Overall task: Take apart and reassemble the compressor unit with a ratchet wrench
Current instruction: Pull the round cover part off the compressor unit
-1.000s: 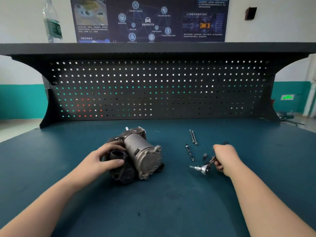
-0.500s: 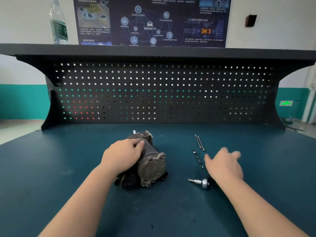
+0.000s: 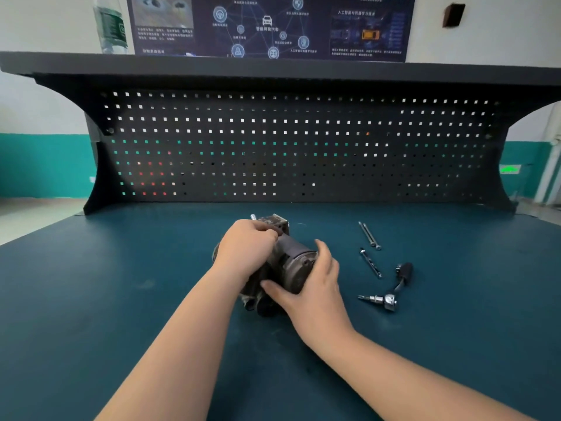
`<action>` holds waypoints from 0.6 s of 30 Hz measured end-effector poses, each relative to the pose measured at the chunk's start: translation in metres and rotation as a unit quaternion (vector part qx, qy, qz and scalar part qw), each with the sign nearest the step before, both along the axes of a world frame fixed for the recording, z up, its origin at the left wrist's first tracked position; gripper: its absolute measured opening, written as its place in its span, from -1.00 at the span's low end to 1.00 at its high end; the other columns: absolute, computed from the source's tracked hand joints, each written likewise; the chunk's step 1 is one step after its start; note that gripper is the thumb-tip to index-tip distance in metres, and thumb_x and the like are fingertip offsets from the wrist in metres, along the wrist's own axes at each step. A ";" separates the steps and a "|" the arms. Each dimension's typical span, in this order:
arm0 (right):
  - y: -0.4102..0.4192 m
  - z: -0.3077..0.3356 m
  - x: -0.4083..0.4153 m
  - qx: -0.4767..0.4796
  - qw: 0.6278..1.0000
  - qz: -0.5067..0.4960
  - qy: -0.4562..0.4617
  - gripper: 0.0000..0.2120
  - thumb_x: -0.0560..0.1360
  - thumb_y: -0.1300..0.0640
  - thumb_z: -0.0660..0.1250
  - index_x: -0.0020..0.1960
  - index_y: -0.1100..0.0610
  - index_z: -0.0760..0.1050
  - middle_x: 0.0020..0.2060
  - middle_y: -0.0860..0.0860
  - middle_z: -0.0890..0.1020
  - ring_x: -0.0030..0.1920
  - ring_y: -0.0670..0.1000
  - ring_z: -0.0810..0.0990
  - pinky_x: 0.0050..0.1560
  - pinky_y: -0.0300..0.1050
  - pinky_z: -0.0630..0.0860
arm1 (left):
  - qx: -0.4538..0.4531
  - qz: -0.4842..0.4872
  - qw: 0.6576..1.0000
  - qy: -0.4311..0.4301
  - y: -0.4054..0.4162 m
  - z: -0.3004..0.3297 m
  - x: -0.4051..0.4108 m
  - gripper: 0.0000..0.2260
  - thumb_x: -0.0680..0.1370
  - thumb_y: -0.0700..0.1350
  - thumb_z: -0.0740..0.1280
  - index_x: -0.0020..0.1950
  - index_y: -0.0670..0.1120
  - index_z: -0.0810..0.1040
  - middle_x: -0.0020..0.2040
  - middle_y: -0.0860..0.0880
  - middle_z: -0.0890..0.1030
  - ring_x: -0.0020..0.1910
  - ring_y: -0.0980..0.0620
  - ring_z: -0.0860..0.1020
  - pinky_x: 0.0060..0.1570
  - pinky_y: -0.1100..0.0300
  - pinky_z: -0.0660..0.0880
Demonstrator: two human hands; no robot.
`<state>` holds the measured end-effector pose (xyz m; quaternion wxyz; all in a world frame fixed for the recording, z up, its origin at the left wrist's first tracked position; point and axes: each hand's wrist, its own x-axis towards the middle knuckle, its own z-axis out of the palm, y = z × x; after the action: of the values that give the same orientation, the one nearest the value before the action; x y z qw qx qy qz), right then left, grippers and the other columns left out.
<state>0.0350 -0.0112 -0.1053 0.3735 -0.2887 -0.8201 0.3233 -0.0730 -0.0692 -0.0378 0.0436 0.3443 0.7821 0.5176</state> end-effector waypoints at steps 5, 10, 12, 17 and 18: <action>0.009 0.002 0.008 0.023 0.999 0.018 -0.016 -0.14 0.34 -0.16 0.45 0.45 -0.03 0.02 0.32 -0.02 0.27 0.29 0.06 0.40 0.18 -0.10 0.40 | -0.125 -0.028 0.968 0.214 0.001 -0.006 0.001 -0.73 0.50 -0.05 0.21 0.06 0.24 0.61 0.04 0.19 0.63 -0.14 0.17 0.45 -0.22 0.30 0.34; 0.004 0.004 0.004 0.058 0.996 -0.060 -0.042 -0.04 0.33 -0.25 0.42 0.49 0.07 -0.03 0.32 0.03 0.34 0.32 0.08 0.38 0.18 -0.12 0.35 | -0.153 -0.003 0.964 0.217 0.004 -0.011 0.002 -0.78 0.51 0.16 0.19 0.08 0.34 0.56 -0.07 0.27 0.62 -0.33 0.28 0.39 -0.44 0.40 0.22; 0.005 0.006 0.002 0.057 0.994 -0.079 -0.048 -0.06 0.29 -0.28 0.43 0.44 0.11 0.06 0.25 0.03 0.40 0.28 0.08 0.42 0.13 -0.13 0.35 | -0.155 0.020 0.963 0.218 0.006 -0.012 0.003 -0.79 0.51 0.21 0.19 0.04 0.34 0.57 -0.32 0.30 0.53 -0.41 0.34 0.33 -0.48 0.35 0.21; 0.009 0.014 0.004 0.030 0.995 -0.085 -0.045 -0.29 0.17 -0.28 0.51 0.02 -0.03 0.13 0.02 -0.02 0.49 0.08 0.11 0.53 -0.15 -0.13 0.32 | -0.155 0.058 0.964 0.206 0.012 -0.011 0.004 -0.80 0.53 0.19 0.19 -0.05 0.26 0.61 -0.43 0.22 0.42 -0.43 0.30 0.30 -0.49 0.31 0.19; 0.009 0.015 0.005 0.030 0.995 -0.087 -0.047 -0.29 0.16 -0.28 0.52 -0.01 -0.04 0.11 -0.04 -0.03 0.48 0.06 0.11 0.54 -0.17 -0.13 0.30 | -0.154 0.061 0.965 0.204 0.013 -0.012 0.003 -0.80 0.53 0.18 0.20 -0.05 0.25 0.61 -0.43 0.21 0.43 -0.43 0.30 0.30 -0.49 0.31 0.19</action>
<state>0.0396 -0.0019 -0.0906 0.3697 -0.3621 -0.8179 0.2515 -0.0700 -0.0566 -0.0495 -0.0959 0.3837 0.8642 0.3110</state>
